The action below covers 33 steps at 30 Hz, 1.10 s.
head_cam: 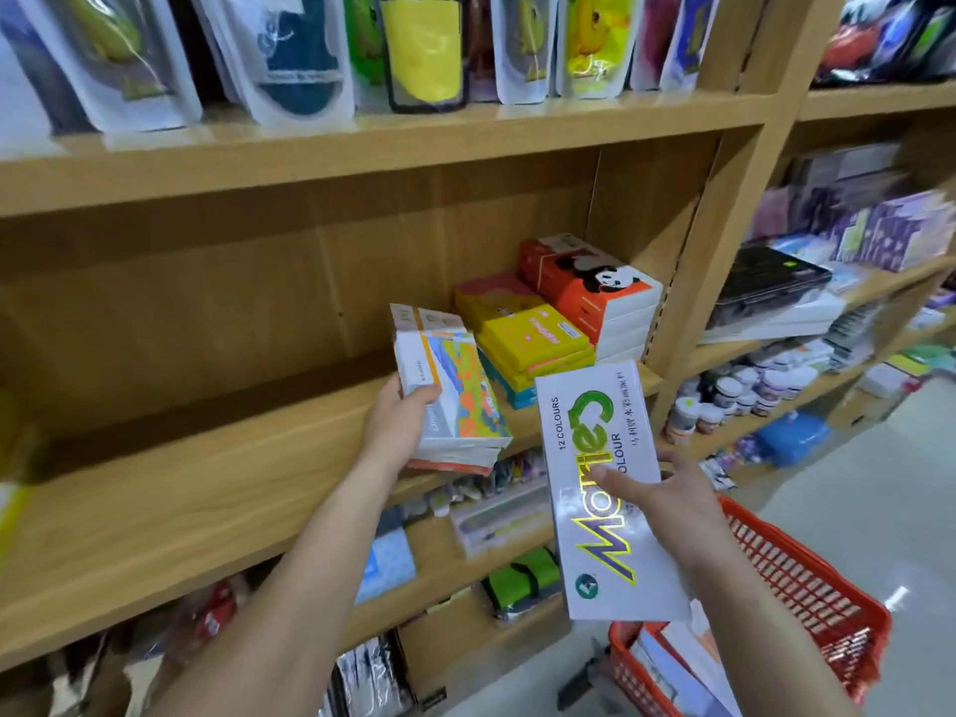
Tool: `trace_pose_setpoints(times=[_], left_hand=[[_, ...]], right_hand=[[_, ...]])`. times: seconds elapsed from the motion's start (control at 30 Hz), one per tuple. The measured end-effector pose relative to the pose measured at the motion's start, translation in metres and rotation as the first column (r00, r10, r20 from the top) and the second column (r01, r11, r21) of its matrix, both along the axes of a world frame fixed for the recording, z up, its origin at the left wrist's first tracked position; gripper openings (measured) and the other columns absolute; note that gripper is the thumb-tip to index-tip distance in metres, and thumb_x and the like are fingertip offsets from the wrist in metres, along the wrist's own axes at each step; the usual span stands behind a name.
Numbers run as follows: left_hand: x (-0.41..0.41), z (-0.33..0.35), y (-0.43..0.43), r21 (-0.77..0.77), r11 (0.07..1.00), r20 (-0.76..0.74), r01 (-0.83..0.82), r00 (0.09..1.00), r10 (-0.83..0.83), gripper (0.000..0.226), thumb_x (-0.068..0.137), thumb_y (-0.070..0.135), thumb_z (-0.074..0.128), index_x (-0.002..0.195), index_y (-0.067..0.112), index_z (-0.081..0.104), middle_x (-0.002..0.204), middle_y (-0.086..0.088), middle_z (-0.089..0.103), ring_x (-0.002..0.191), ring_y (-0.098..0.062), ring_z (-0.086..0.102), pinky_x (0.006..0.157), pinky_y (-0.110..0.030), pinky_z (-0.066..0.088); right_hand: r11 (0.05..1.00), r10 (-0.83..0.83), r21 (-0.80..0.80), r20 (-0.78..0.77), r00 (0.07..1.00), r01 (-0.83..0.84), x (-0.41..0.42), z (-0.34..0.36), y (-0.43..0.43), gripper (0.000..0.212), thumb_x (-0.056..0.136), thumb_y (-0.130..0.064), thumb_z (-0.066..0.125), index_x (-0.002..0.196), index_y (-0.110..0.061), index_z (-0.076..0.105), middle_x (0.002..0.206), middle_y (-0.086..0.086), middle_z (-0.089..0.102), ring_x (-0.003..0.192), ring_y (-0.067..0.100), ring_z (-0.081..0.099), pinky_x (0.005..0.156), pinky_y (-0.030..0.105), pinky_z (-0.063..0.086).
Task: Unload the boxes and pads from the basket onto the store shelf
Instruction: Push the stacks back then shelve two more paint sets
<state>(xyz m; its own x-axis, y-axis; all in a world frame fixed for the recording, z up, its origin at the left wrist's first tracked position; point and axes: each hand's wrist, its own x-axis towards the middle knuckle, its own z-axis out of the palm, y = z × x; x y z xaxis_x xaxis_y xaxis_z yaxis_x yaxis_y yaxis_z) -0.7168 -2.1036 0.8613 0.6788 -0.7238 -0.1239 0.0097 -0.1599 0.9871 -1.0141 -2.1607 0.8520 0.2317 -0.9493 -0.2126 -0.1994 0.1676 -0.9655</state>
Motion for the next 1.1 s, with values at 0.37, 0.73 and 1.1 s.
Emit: trace_pose_setpoints(times=[0.37, 0.73, 1.1], left_hand=[[-0.016, -0.030, 0.039, 0.096, 0.965, 0.226, 0.244, 0.939, -0.260, 0.077, 0.073, 0.040, 0.087, 0.118, 0.079, 0.038, 0.113, 0.042, 0.065, 0.101, 0.013, 0.065, 0.073, -0.008, 0.051], [-0.002, -0.030, -0.038, 0.356, 0.934, 0.500, 0.012, 0.842, -0.201, 0.112, 0.076, 0.054, 0.080, 0.159, 0.021, 0.014, 0.141, -0.001, 0.060, 0.119, -0.023, 0.062, 0.092, -0.036, 0.053], [0.036, -0.039, 0.125, 0.072, 0.997, 0.280, -0.034, 0.960, 0.013, 0.055, 0.093, 0.023, 0.070, 0.144, 0.017, 0.051, 0.130, 0.004, 0.066, 0.105, 0.004, 0.063, 0.095, -0.025, 0.053]], right_hand=[[0.999, 0.049, -0.012, -0.005, 0.999, -0.049, 0.006, 0.004, -0.039, 0.055, 0.065, -0.031, 0.097, 0.105, -0.024, 0.060, 0.090, -0.008, 0.079, 0.059, 0.005, 0.076, 0.057, 0.027, 0.050], [0.997, 0.074, 0.024, 0.037, 0.997, -0.075, -0.006, 0.015, -0.044, 0.058, 0.063, -0.034, 0.099, 0.105, -0.027, 0.060, 0.081, -0.016, 0.080, 0.062, 0.009, 0.078, 0.058, 0.029, 0.051], [0.930, 0.366, 0.011, 0.081, 0.927, -0.368, 0.122, 0.047, 0.028, 0.051, 0.066, -0.026, 0.097, 0.103, -0.022, 0.062, 0.080, -0.010, 0.082, 0.063, 0.012, 0.079, 0.044, 0.021, 0.053]])
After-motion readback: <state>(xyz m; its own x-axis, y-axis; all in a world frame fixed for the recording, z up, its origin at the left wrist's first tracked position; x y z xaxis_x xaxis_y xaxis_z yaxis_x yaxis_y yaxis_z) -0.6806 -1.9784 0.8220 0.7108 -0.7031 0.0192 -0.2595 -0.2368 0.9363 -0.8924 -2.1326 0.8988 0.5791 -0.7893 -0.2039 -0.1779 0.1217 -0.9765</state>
